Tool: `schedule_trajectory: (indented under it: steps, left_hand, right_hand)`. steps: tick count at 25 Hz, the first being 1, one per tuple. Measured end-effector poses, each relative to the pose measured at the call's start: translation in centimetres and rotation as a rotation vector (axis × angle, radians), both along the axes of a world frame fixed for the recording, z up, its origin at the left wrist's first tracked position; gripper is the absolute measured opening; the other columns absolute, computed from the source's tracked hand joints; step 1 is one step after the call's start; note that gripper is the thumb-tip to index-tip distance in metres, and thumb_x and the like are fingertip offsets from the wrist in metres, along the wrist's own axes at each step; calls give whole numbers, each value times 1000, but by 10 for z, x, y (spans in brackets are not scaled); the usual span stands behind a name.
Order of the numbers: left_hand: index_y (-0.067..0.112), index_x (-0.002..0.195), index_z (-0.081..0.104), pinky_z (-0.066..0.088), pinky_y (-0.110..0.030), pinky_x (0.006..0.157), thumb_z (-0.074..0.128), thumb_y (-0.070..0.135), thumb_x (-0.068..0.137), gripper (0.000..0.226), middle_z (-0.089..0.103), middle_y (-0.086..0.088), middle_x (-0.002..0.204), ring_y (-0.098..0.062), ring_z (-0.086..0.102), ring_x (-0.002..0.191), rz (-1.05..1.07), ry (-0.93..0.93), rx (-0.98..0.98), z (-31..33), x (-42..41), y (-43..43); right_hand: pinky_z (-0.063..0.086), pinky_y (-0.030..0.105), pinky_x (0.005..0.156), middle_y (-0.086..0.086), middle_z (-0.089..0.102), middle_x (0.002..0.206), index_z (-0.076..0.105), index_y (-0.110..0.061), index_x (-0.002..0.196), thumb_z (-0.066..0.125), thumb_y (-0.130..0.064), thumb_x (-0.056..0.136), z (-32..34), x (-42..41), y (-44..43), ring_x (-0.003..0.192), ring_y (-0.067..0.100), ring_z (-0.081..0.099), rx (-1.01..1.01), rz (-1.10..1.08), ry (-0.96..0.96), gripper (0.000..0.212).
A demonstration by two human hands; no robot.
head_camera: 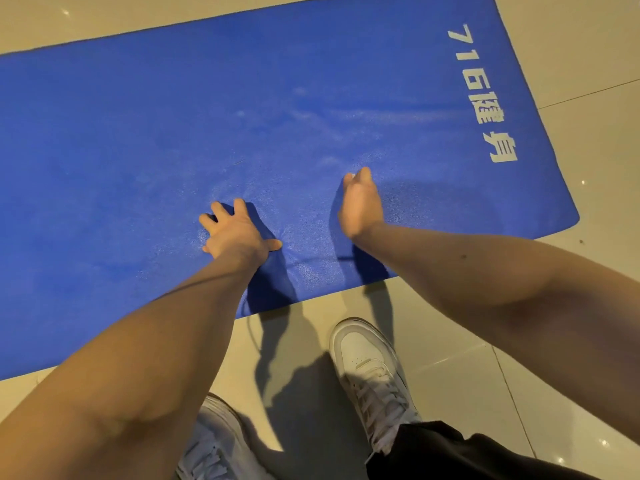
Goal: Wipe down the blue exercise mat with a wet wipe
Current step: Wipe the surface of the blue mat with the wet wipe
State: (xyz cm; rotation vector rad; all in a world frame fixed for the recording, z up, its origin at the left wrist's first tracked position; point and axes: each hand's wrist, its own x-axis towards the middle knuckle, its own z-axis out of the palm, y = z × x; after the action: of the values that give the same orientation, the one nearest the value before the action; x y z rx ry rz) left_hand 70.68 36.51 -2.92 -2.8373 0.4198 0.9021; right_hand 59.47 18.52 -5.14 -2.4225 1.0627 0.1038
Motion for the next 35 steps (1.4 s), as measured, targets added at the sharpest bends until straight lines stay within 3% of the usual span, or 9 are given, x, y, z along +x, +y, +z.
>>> schedule_trajectory:
  steps: [4, 8, 15, 18, 21, 24, 27, 31, 35]
  left_hand:
    - [26, 147, 21, 52, -59, 92, 84, 62, 68, 107, 16, -13, 149, -40, 19, 136, 4, 23, -1, -1, 2, -2]
    - [23, 146, 24, 43, -61, 101, 78, 66, 72, 102, 20, -13, 147, -39, 23, 134, 44, 47, -1, 0, 8, -10]
    - [23, 156, 16, 27, -67, 113, 80, 62, 73, 111, 6, -10, 162, -38, 10, 148, 51, -20, -85, -2, 40, -24]
    - [31, 157, 9, 31, -72, 107, 82, 64, 70, 119, 5, -8, 161, -40, 9, 147, 54, 39, -41, -5, 47, -26]
    - [30, 152, 15, 41, -70, 99, 85, 65, 63, 119, 13, -10, 153, -41, 17, 139, 42, 37, -14, -4, 51, -29]
    - [29, 152, 14, 45, -68, 96, 85, 67, 62, 121, 15, -11, 150, -42, 18, 137, 34, 33, 4, -5, 53, -30]
    - [30, 153, 13, 46, -67, 96, 84, 68, 61, 123, 14, -12, 149, -42, 18, 136, 34, 34, 15, -5, 54, -30]
    - [31, 150, 16, 45, -67, 96, 86, 67, 59, 120, 13, -11, 150, -41, 16, 138, 44, 37, -7, -6, 54, -30]
    - [30, 147, 20, 43, -69, 98, 87, 66, 59, 117, 13, -11, 151, -41, 15, 140, 49, 36, -19, -7, 54, -30]
  right_hand:
    - [34, 33, 76, 5, 27, 100, 31, -19, 98, 48, 1, 93, 4, 27, 52, 87, 19, 30, 84, 328, -19, 26]
    - [35, 39, 63, -3, 43, 82, 33, -23, 78, 36, -35, 99, 3, 23, 47, 72, 21, 38, 5, 400, -102, 25]
    - [37, 29, 81, 4, 33, 78, 44, -11, 92, 12, 5, 83, -10, 10, -39, 77, 18, 32, 29, -84, 60, 37]
    - [29, 30, 76, 6, 36, 82, 41, -9, 93, 41, -3, 93, -9, 23, -22, 81, 20, 29, 84, -207, -60, 6]
    - [38, 34, 77, 11, 42, 104, 48, -8, 102, 48, 0, 92, -2, 52, 19, 86, 22, 33, 148, 19, -120, 13]
    - [42, 45, 73, 5, 48, 91, 38, -17, 83, 40, -18, 99, 5, 63, 58, 78, 28, 42, 241, 219, -166, 16]
    - [41, 44, 73, 6, 51, 96, 44, -17, 89, 38, -28, 101, -2, 59, 39, 80, 26, 43, 14, 417, -133, 17]
    - [47, 44, 87, 21, 47, 121, 54, -4, 121, 47, -3, 93, -15, 52, -35, 90, 22, 32, -79, 189, -2, 29]
    - [40, 37, 85, 24, 46, 127, 53, -1, 122, 46, -4, 93, -18, 63, -46, 94, 20, 26, -70, -50, -2, 31]
